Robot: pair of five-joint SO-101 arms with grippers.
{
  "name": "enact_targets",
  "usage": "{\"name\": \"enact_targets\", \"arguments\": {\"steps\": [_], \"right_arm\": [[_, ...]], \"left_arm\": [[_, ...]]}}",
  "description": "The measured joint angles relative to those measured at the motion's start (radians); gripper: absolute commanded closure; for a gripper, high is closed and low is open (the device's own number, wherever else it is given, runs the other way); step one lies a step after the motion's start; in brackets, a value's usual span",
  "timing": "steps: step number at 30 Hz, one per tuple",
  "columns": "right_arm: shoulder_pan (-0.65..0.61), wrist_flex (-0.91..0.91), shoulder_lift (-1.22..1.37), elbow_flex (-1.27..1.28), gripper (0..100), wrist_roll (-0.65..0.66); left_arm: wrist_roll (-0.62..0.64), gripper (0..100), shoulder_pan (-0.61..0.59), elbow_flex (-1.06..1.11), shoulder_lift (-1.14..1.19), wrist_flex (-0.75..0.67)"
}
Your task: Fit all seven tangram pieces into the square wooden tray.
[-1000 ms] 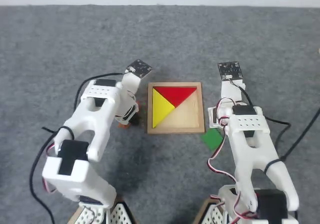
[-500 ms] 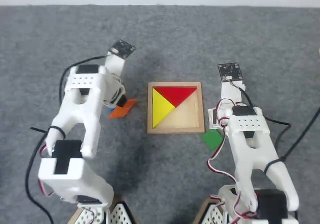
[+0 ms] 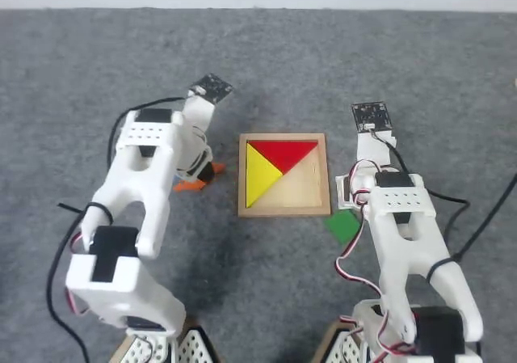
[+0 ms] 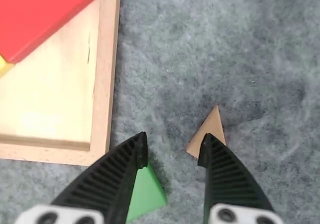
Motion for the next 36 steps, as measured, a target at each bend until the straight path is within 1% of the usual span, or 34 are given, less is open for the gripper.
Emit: {"name": "enact_targets", "arguments": {"steps": [5, 11, 13, 17, 20, 27, 29, 33, 36], "right_arm": [[0.000, 0.000, 0.000, 0.000, 83.0, 0.000], [0.000, 0.000, 0.000, 0.000, 83.0, 0.000], [0.000, 0.000, 0.000, 0.000, 83.0, 0.000], [0.000, 0.000, 0.000, 0.000, 83.0, 0.000], [0.000, 0.000, 0.000, 0.000, 83.0, 0.000], [0.000, 0.000, 0.000, 0.000, 83.0, 0.000], [0.000, 0.000, 0.000, 0.000, 83.0, 0.000], [0.000, 0.000, 0.000, 0.000, 83.0, 0.000], [0.000, 0.000, -0.035, 0.000, 83.0, 0.000]], "left_arm": [[0.006, 79, 0.032, 0.038, 0.005, -0.038], [0.008, 80, 0.031, 0.002, 0.135, -0.035], [0.006, 81, 0.031, -0.052, 0.173, -0.002], [0.005, 89, 0.031, -0.132, 0.232, 0.071], [0.005, 92, 0.051, -0.144, 0.238, 0.100], [0.006, 93, 0.061, -0.155, 0.242, 0.106], [0.026, 93, 0.061, -0.169, 0.245, 0.110], [0.058, 93, 0.057, -0.247, 0.261, 0.166], [0.112, 93, 0.081, -0.342, 0.262, 0.230]]}}
